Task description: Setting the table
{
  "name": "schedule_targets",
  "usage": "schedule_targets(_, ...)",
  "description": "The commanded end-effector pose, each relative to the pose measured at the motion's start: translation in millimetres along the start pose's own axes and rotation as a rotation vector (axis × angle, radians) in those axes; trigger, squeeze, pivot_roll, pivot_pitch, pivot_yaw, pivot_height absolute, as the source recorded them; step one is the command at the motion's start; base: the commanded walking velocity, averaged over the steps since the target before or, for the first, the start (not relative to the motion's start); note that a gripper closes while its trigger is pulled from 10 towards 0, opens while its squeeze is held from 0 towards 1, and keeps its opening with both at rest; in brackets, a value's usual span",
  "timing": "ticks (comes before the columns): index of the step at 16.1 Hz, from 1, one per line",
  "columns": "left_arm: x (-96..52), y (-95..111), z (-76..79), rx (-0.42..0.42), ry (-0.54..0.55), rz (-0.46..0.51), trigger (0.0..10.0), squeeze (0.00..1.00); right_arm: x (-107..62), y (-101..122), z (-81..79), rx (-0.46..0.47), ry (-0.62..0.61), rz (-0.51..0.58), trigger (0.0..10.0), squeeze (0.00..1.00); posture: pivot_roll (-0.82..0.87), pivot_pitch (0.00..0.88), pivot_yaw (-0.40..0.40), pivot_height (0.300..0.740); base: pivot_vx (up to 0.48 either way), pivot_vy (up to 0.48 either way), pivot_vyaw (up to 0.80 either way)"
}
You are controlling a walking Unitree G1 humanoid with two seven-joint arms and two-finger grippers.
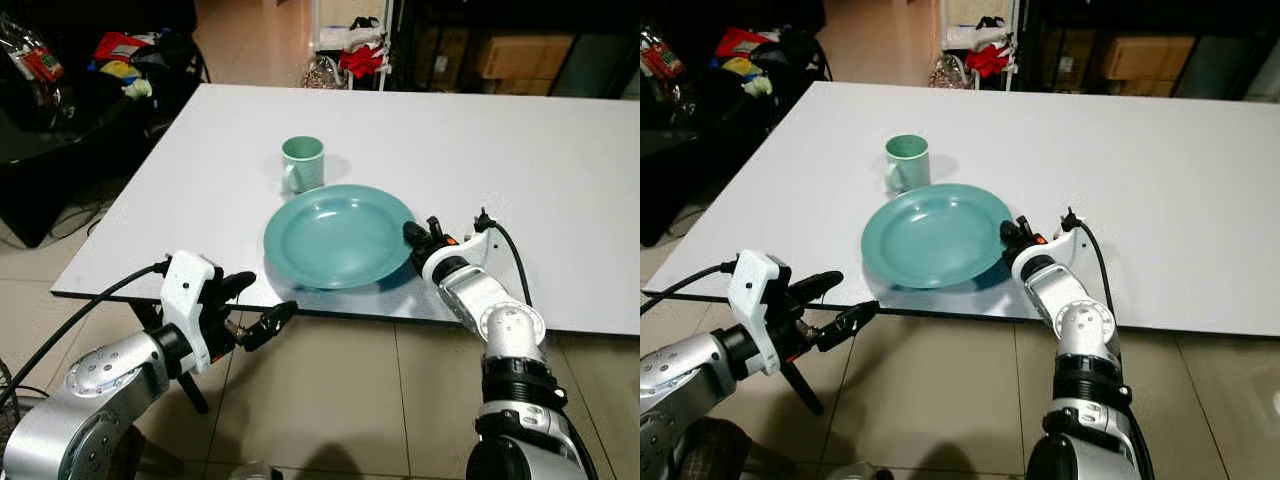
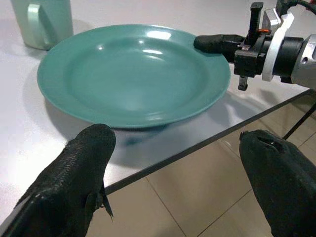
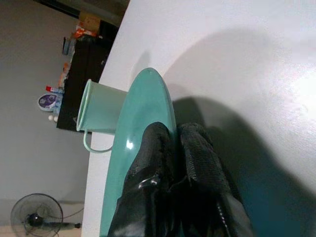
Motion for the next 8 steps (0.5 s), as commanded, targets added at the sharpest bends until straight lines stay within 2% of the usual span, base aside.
schedule_targets(1, -2.8, 1.8, 0.4, 0.008, 0.006, 0.001, 10.0, 0.00, 3.5, 4.5, -5.2, -0.010, 0.023, 0.023, 10.0, 0.00, 0.11, 0.000, 0.011, 0.740, 0.000, 0.000, 0.00)
schedule_targets(4, -2.0, 3.1, -1.7, 0.011, 0.010, 0.000, 10.0, 0.00, 10.9, 3.3, -3.8, -0.010, 0.031, 0.046, 10.0, 0.03, 0.11, 0.000, 0.014, 0.740, 0.000, 0.000, 0.00)
schedule_targets(5, -1.8, 3.4, -2.1, 0.012, 0.011, 0.001, 10.0, 0.00, 11.5, 5.5, -3.1, -0.009, 0.030, 0.061, 10.0, 0.18, 0.11, 0.000, 0.014, 0.740, 0.000, 0.000, 0.00)
schedule_targets(6, -1.3, 3.0, -2.2, 0.012, 0.012, 0.001, 10.0, 0.00, 12.2, 8.9, -2.4, 0.020, 0.041, 0.085, 10.0, 0.86, 0.12, 0.000, 0.016, 0.740, 0.000, 0.000, 0.00)
schedule_targets(7, -0.9, 0.1, -3.3, 0.022, 0.018, -0.014, 10.0, 0.00, 13.1, 9.9, -1.2, 0.031, 0.053, 0.098, 10.0, 1.00, 0.12, 0.000, 0.017, 0.740, 0.000, 0.000, 0.00)
schedule_targets(8, -0.9, -1.1, -4.1, 0.023, 0.019, -0.018, 10.0, 0.00, 12.8, 9.6, 1.9, 0.033, 0.053, 0.103, 10.0, 1.00, 0.12, 0.000, 0.018, 0.740, 0.000, 0.000, 0.00)
Point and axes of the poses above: a point about 5 cm out from each wrist's last joint towards the gripper, its own x axis pointing out of the wrist towards the gripper, its own y axis along the axis of the wrist's last joint, z = x × y, the point moved 6 cm from there along x, pointing out of the wrist towards the gripper, and after that the axes turned 12 degrees about -x, right-handed, at the moved point
